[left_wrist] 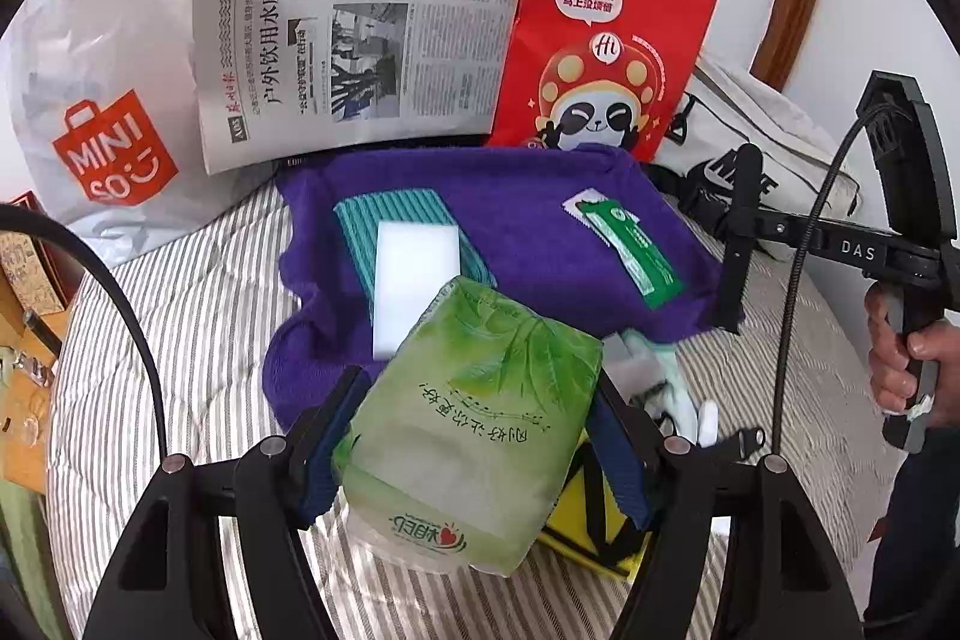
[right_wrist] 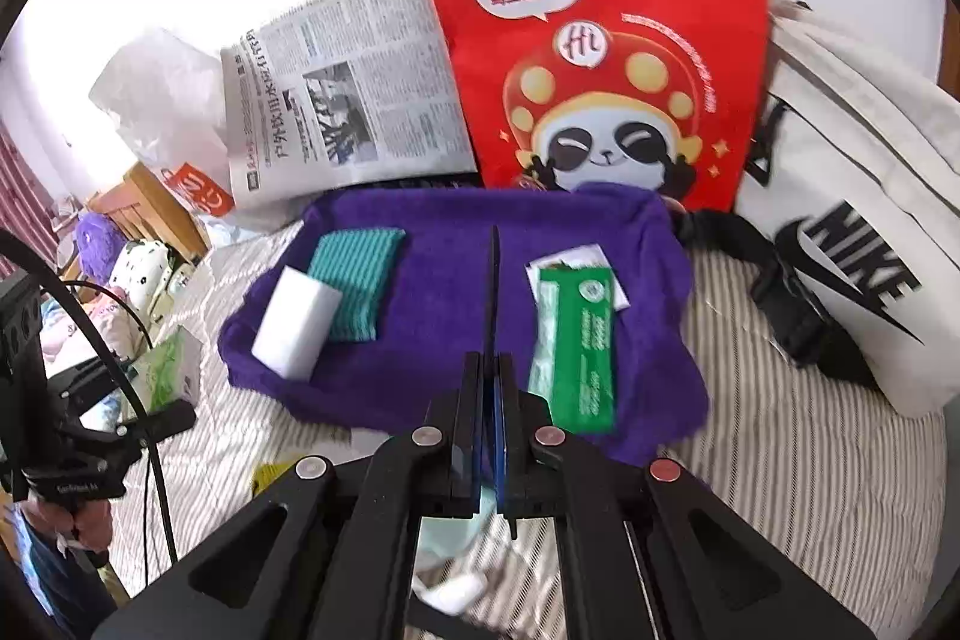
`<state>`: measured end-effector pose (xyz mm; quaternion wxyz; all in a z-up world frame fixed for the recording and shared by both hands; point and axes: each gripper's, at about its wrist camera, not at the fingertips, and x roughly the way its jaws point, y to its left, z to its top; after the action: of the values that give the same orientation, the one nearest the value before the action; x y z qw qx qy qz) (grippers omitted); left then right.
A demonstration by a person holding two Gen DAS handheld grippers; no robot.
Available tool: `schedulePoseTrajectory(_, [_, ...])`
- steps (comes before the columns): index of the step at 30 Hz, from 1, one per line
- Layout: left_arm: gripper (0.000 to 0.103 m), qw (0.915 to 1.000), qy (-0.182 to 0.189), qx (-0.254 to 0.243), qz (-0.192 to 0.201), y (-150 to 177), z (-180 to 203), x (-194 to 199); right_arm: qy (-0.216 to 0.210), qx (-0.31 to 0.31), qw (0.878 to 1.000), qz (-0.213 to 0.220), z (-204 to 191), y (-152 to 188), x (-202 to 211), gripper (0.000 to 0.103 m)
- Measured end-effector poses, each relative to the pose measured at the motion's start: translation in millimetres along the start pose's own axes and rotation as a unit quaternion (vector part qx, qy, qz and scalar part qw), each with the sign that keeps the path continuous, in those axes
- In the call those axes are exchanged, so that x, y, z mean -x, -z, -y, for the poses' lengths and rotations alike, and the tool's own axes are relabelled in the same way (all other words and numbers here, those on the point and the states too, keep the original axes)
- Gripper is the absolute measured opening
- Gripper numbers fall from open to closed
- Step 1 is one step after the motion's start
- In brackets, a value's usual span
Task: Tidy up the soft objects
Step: 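Lift the tissue pack with the left gripper and carry it toward the purple towel, then lower the tissue pack onto the towel beside the teal cloth and open the left gripper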
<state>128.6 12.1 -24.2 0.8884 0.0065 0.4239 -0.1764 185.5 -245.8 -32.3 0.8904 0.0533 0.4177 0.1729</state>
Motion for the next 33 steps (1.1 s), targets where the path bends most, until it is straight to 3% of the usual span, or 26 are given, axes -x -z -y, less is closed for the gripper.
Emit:
schedulePoseTrajectory(12, [0.069,0.9999,0.001,0.014,-0.008,-16,-18,-13,-0.01,-0.008,1.0,-0.027,-2,-40,-55,0.003])
schedulePoseTrajectory(20, [0.07,0.9997,0.006,0.02,-0.015,-23,-30,-26,-0.048,-0.009,0.995,-0.085,-5,-45,-101,0.003])
schedulePoseTrajectory(33, [0.07,0.9988,0.024,0.034,-0.027,-27,-41,-38,-0.002,0.017,0.993,-0.117,1,-45,-147,0.003])
